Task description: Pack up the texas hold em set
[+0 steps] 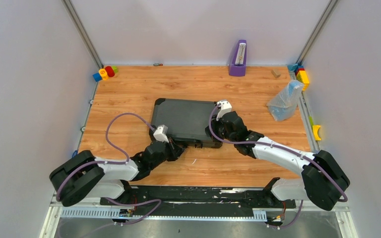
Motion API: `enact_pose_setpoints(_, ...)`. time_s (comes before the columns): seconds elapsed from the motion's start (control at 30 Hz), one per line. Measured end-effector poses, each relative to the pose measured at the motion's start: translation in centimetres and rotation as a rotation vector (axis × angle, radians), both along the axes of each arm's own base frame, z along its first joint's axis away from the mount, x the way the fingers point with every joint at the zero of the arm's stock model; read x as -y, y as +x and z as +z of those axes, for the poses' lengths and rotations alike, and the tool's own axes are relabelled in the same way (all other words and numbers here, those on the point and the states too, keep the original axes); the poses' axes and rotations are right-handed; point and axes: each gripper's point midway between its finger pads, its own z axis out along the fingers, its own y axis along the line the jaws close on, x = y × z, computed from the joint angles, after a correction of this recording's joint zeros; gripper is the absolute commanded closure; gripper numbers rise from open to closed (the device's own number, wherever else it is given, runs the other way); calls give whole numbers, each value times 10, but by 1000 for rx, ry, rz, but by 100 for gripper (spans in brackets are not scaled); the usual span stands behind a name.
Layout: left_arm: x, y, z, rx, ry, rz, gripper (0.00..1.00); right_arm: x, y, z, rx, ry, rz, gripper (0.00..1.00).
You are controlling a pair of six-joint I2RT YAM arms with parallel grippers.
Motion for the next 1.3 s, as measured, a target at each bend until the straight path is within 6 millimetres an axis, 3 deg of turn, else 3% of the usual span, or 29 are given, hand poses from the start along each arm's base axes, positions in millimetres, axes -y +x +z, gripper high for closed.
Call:
enact_pose_setpoints(0.23,-8,7,21,60,22,34,100,0,0,0,1,1,1,100)
enact_pose_setpoints(0.53,-7,10,4,37,66,35,100,-2,-1,0,1,1,14,100)
enact_pose_setpoints(1.0,-10,14,19,75,25,67,100,-4,-5,1,3,20,48,99)
enact_pose_setpoints(1.3,-12,16,19,79,24,86,100,-6,-8,1,-1,25,66,96)
